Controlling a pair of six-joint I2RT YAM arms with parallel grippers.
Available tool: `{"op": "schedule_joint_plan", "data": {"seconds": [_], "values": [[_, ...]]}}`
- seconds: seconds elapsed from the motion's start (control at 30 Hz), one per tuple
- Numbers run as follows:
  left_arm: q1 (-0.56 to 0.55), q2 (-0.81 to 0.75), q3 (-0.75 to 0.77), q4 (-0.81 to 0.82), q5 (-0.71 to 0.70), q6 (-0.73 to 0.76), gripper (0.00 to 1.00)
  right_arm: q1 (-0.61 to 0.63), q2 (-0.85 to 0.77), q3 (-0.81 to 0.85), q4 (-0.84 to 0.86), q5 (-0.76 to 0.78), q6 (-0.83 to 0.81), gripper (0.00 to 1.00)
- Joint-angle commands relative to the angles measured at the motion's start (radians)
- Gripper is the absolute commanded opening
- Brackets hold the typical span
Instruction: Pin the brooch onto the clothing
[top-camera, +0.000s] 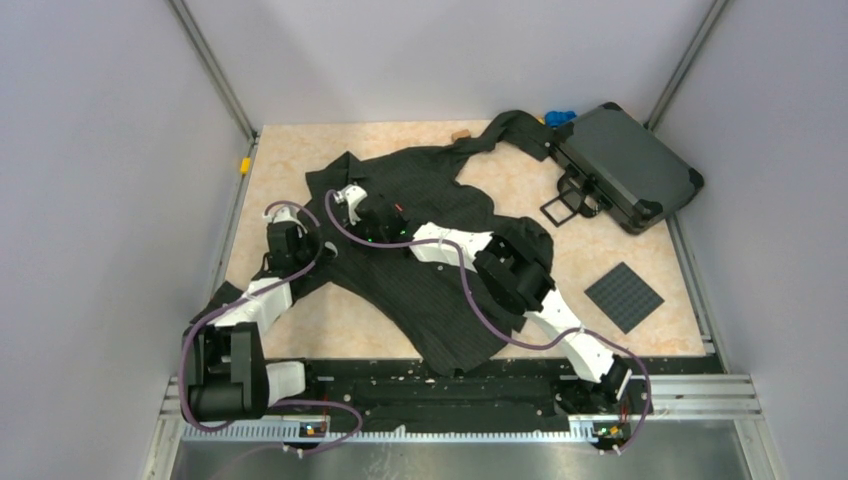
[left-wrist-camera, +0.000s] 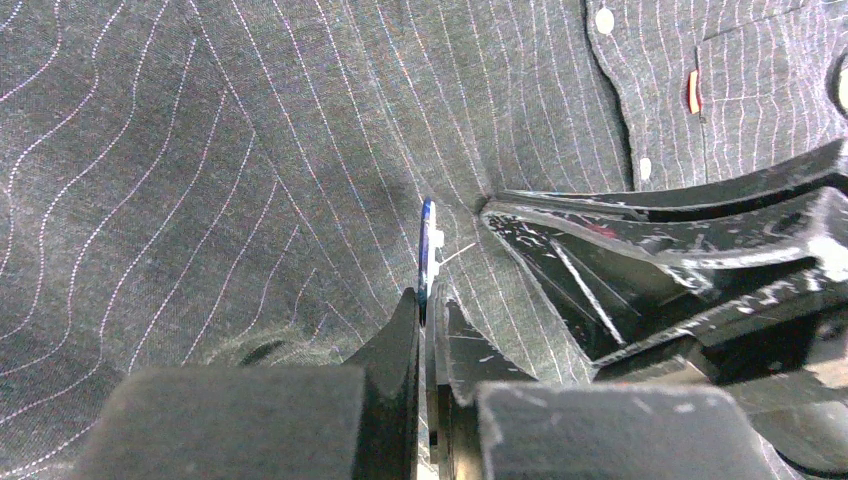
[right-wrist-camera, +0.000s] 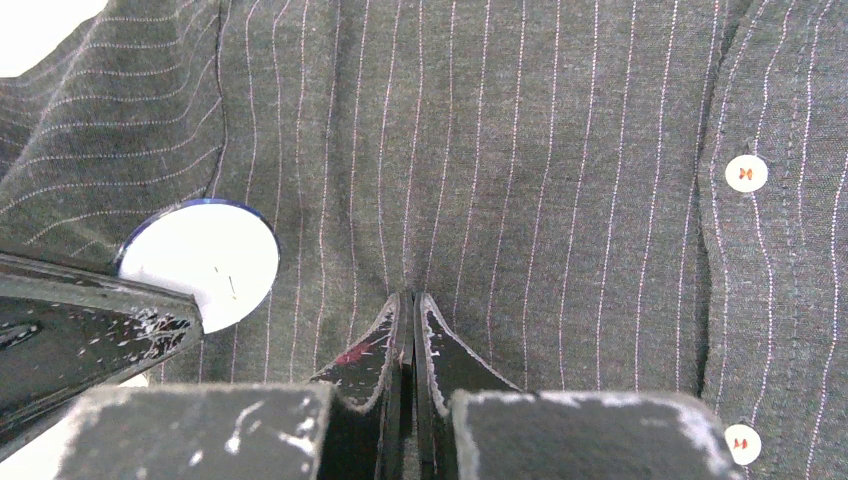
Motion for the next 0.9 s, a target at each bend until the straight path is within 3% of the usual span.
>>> {"op": "schedule_joint_plan", "data": {"seconds": [0.0, 0.43, 0.87], "values": [[0.002, 0.033, 0.055, 0.050, 0.017, 0.028, 0.00, -0.027, -0.119, -0.055, 0.140, -0.058, 0.064, 0.00], [-0.008, 0.124, 0.122, 0.013, 0.029, 0.069, 0.00, -0.066, -0.163, -0.173, 0.324, -0.192, 0.168, 0.00], [-0.037, 0.187, 0.175, -0.034, 0.034, 0.093, 0.00, -0.067, -0.173, -0.196, 0.369, -0.268, 0.163, 0.00]]}}
